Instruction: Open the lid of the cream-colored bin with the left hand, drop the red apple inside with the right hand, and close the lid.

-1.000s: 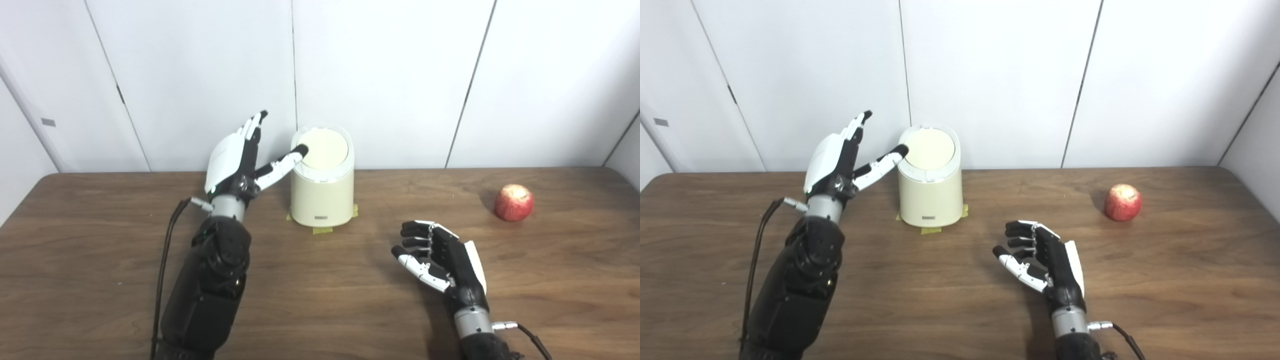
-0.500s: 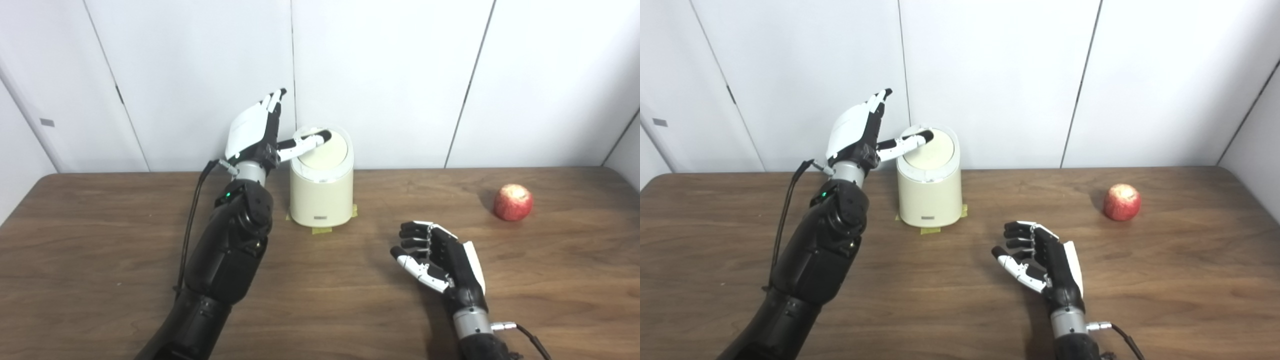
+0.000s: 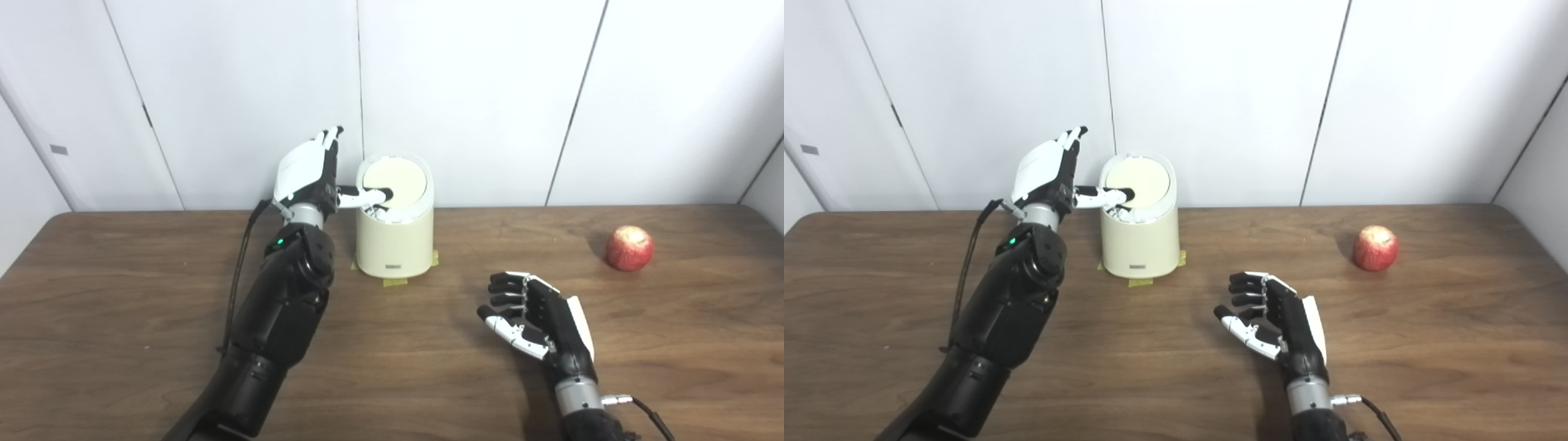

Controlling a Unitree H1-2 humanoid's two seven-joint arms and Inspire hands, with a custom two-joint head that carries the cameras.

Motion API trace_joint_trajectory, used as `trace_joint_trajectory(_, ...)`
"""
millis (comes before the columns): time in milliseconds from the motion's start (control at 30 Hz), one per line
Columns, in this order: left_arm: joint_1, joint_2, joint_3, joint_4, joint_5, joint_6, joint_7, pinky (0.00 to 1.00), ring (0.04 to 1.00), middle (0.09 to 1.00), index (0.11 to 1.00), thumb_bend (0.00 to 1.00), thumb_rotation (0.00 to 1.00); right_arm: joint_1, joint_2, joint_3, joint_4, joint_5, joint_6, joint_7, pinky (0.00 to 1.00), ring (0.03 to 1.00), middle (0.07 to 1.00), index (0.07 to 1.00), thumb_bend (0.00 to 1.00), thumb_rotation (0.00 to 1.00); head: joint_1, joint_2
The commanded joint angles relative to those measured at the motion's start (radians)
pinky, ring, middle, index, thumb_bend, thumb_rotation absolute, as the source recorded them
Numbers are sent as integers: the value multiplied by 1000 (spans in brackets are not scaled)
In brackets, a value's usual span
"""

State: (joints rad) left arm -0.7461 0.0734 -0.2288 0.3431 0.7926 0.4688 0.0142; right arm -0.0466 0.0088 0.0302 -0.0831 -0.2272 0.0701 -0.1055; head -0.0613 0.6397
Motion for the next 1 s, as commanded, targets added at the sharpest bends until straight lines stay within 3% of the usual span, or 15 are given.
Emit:
trace_joint_trajectory(0, -62, 2, 4, -3, 29, 0, 28, 1000, 1000, 1000, 985, 924, 257, -25, -3, 3, -18, -7, -33, -6, 498, 603, 628, 615, 345, 174, -1, 1)
trace_joint_trajectory(200, -63, 15, -26, 29, 40, -2, 59, 1000, 1000, 1000, 980, 954, 223, -24, 1, 4, -29, -11, -21, -6, 494, 598, 626, 613, 349, 183, -3, 2)
trace_joint_trajectory(633, -72, 16, -49, 23, 36, -2, 70, 1000, 1000, 1000, 989, 961, 322, -23, 1, 7, -29, -2, -27, -2, 494, 600, 627, 612, 350, 178, -3, 5)
trace_joint_trajectory(767, -87, 27, -91, 46, 141, 1, 64, 1000, 1000, 1000, 990, 987, 270, -24, 2, 10, -26, -8, -29, -5, 493, 601, 628, 612, 349, 178, -4, 6)
trace_joint_trajectory(867, -99, 64, -181, 75, 303, 1, 76, 1000, 1000, 1000, 997, 1000, 171, -25, 4, 9, -25, -5, -26, -5, 495, 604, 630, 614, 354, 184, -5, 7)
trace_joint_trajectory(967, -101, 99, -247, 82, 409, 1, 47, 1000, 1000, 1000, 1000, 1000, 152, -27, 3, 14, -25, -19, -22, -7, 491, 595, 625, 615, 353, 204, -6, 7)
